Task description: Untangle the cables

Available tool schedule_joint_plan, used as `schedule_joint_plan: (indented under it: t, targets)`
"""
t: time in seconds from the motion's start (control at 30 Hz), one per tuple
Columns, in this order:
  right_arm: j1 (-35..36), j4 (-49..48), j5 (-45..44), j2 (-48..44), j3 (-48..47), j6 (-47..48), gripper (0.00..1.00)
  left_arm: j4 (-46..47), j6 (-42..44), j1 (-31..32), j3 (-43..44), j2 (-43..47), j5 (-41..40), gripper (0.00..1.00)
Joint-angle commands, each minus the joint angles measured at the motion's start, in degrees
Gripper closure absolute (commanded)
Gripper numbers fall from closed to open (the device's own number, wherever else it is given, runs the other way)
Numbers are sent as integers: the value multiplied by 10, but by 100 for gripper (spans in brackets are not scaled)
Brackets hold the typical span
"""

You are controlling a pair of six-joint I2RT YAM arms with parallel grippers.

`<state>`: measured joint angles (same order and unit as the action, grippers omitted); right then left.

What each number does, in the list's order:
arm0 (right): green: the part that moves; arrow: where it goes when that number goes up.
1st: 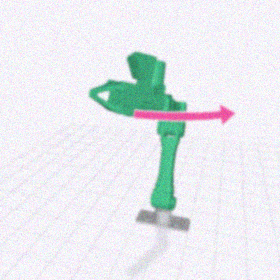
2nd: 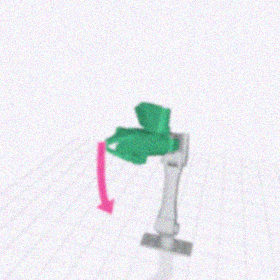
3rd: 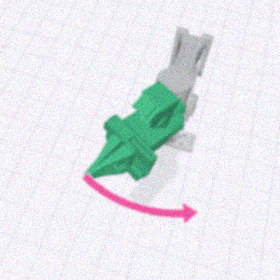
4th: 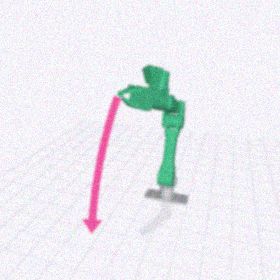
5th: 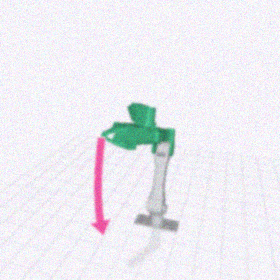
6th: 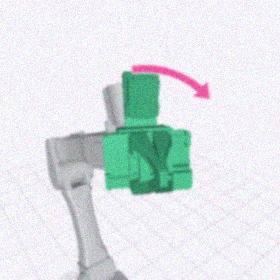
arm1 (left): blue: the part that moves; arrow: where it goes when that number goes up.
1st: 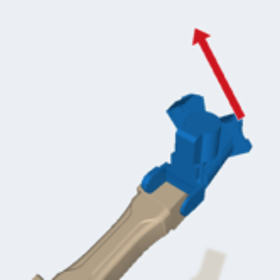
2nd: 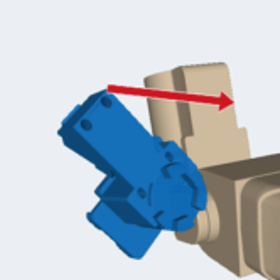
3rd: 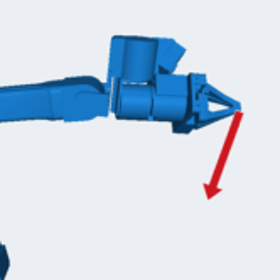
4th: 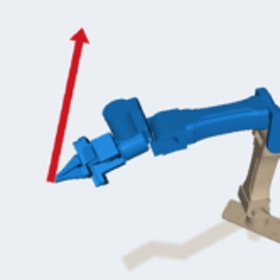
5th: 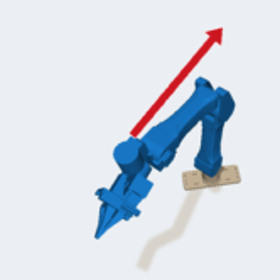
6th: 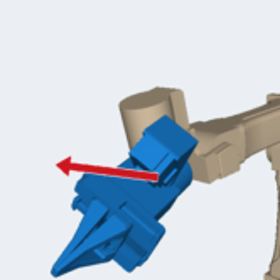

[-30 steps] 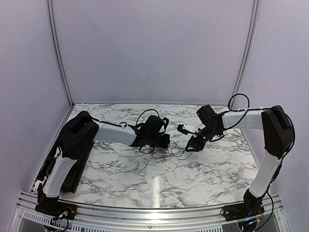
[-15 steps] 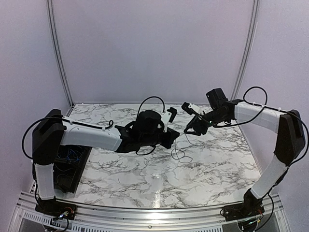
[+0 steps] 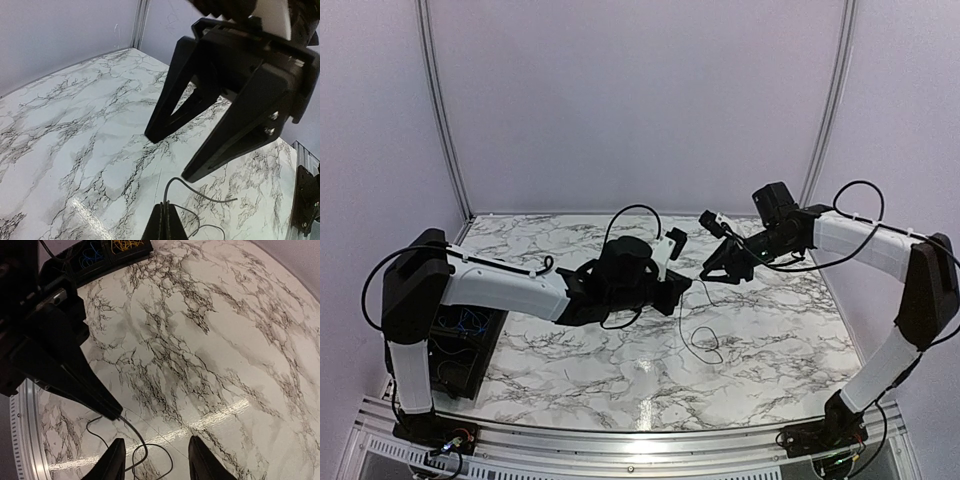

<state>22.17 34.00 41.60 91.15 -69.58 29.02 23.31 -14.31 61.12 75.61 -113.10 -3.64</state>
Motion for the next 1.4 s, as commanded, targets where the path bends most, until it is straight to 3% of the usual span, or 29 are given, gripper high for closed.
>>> schedule_joint_plan:
  t: [0.0,0.13,0.53,0.63,0.73,0.8,0.9,1.0,1.2,1.37]
  targets:
    - [-18,34,49,-61,-5,45,57,29,4,0,-13,16,-11,100]
    - [-10,44,62,-83,17,77,45,44,5,0,-25,25,-11,100]
    - [45,-6,-30,-29,31,63,45,86,12,2,-52,54,24,100]
    - [48,-15,-31,-27,27,55,56,87,11,3,-55,56,25,100]
    - [48,-29,-32,-35,28,44,80,88,11,3,-57,54,28,100]
    - [48,-35,-33,-42,26,39,100,89,7,3,-58,52,28,94]
    - [48,-27,-25,-55,10,27,100,95,5,3,-56,39,19,77]
    - [48,-17,-16,-71,-12,11,100,119,3,3,-51,15,10,74]
    - [48,21,14,-83,-64,-10,100,212,-17,3,-24,-53,-1,89]
    - [45,46,29,-106,-109,-21,100,257,-36,3,-8,-109,-6,95]
